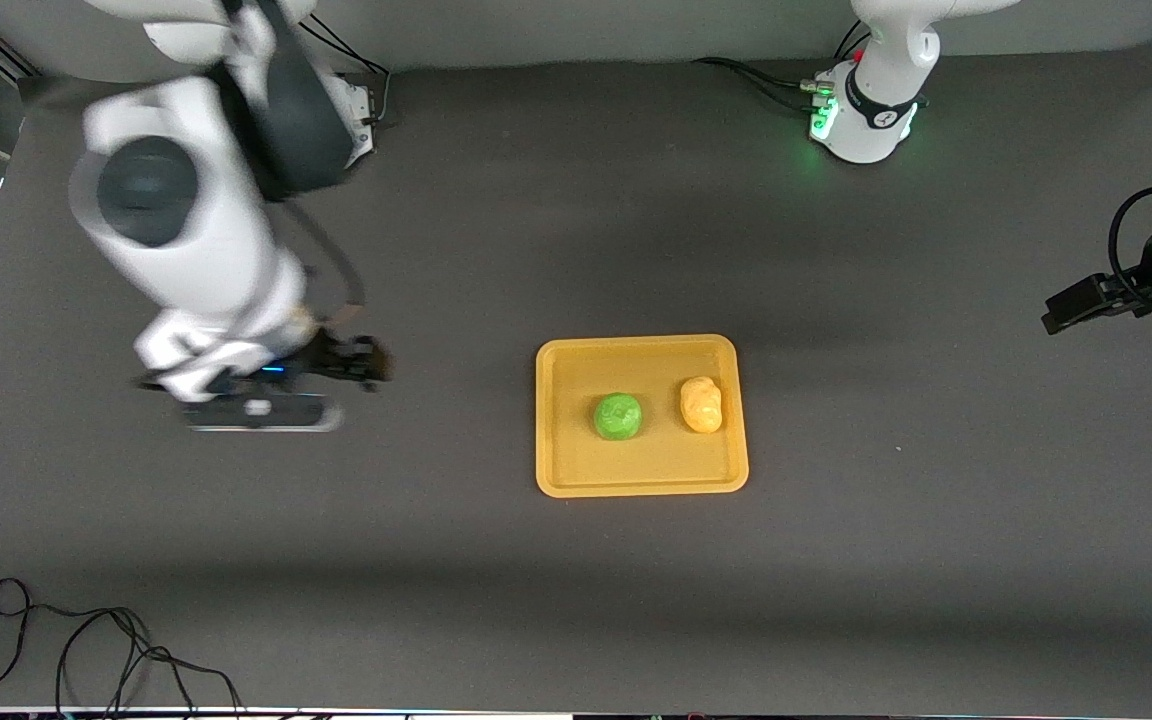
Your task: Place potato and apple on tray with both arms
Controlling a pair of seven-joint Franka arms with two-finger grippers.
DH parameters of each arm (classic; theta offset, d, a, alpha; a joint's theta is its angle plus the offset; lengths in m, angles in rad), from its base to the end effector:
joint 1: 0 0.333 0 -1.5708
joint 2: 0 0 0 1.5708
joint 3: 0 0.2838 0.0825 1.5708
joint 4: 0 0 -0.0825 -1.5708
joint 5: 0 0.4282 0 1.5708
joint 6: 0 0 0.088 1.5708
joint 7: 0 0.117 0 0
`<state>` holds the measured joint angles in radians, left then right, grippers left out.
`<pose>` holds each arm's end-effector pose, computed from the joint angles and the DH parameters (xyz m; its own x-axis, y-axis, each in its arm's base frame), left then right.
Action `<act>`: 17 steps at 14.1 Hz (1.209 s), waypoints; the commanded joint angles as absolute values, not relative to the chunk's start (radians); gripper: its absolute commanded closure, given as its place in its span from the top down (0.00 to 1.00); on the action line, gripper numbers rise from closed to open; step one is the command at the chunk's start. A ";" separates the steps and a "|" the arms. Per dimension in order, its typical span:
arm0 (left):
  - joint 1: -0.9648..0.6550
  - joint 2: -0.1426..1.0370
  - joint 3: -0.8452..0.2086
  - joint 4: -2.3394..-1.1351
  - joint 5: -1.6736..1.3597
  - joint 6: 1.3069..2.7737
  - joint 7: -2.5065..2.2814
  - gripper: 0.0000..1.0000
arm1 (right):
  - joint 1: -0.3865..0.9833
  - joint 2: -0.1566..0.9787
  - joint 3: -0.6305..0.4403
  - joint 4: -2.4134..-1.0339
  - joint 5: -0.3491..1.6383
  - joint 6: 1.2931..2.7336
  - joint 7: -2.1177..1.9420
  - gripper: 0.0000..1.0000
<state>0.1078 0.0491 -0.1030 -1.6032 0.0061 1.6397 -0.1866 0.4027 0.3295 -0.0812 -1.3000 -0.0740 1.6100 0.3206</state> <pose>0.6163 0.0048 0.5418 0.9817 0.1899 -0.0119 0.1899 -0.9818 -0.0033 0.6527 0.2167 0.5145 0.9999 0.0093 0.0138 0.0079 -0.9949 0.1007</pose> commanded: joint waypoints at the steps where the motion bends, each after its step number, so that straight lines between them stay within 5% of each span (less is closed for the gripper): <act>1: 0.106 0.017 -0.098 -1.634 -0.005 1.652 -0.170 1.00 | 0.240 0.125 -0.061 -1.555 -0.029 1.663 0.128 1.00; 7: 0.104 0.015 -0.098 -1.634 -0.005 1.652 -0.170 1.00 | 0.022 0.043 -0.061 -1.637 -0.020 1.674 -0.053 1.00; 17: 0.104 0.015 -0.100 -1.634 -0.005 1.652 -0.170 1.00 | 0.015 0.035 -0.080 -1.603 -0.025 1.556 -0.064 1.00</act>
<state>0.1075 0.0491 -0.1041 -1.6032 0.0060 1.6405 -0.1861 0.0132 0.0547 -0.0798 -1.5999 -0.0365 1.5812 -0.0596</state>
